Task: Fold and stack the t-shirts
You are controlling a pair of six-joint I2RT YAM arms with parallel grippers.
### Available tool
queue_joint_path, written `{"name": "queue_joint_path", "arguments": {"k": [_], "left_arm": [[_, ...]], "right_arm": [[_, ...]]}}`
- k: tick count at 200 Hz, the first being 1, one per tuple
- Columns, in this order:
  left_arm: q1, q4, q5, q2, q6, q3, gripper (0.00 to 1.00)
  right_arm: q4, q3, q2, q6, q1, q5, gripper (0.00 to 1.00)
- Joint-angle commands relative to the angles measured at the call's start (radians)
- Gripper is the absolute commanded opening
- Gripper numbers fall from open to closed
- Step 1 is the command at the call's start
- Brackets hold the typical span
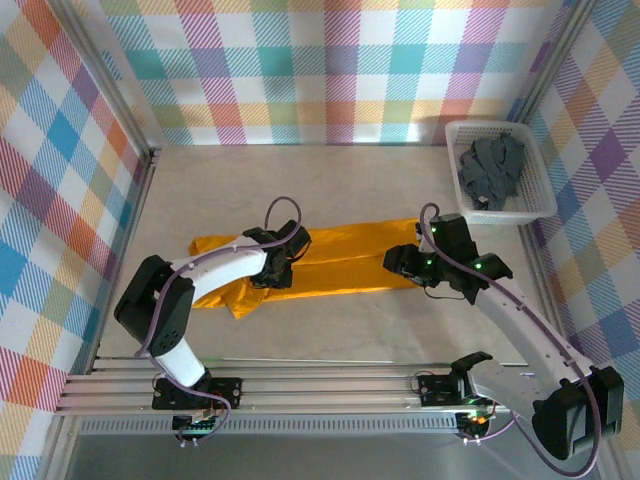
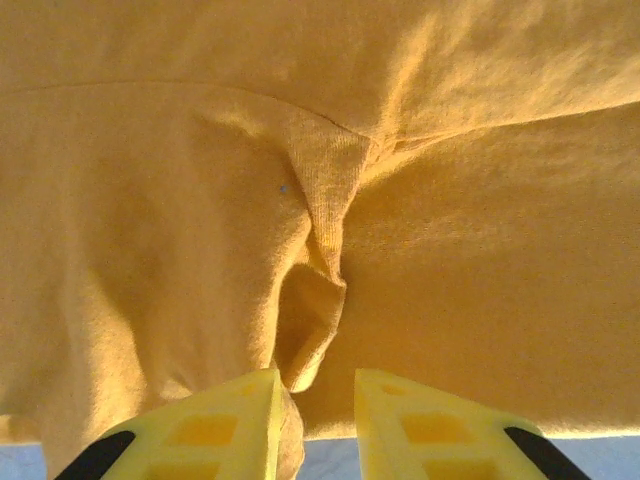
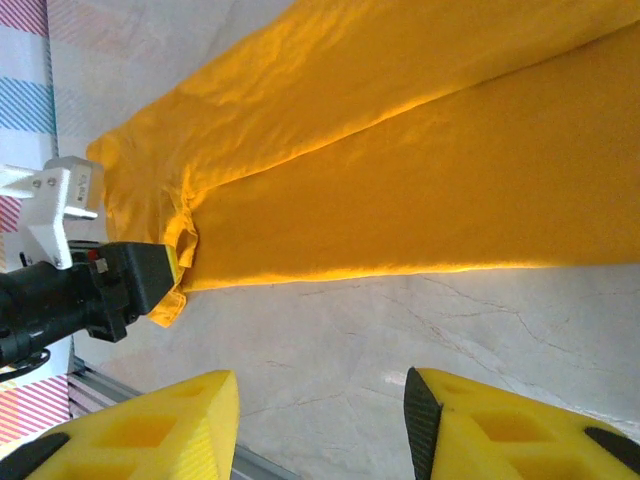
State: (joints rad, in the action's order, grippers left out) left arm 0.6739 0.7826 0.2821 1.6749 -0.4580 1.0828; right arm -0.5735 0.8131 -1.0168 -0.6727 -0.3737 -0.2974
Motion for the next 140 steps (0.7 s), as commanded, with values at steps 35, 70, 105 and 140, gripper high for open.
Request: {"name": "queue_joint_path", "arguments": {"k": [35, 70, 105, 140], "left_arm": [[0.043, -0.035, -0.048, 0.0, 0.024, -0.006, 0.25], [0.043, -0.024, -0.026, 0.06, 0.017, -0.007, 0.24], [0.018, 0.001, 0.05, 0.056, 0.005, -0.017, 0.25], [-0.015, 0.006, 0.055, 0.036, 0.027, -0.018, 0.26]], "right_arm": [[-0.016, 0.022, -0.033, -0.012, -0.003, 0.0, 0.48], [-0.012, 0.016, -0.045, -0.013, -0.003, 0.001, 0.47], [-0.019, 0.018, -0.04, -0.006, -0.003, 0.007, 0.47], [-0.005, 0.013, -0.054, -0.011, -0.003, -0.003, 0.47]]}}
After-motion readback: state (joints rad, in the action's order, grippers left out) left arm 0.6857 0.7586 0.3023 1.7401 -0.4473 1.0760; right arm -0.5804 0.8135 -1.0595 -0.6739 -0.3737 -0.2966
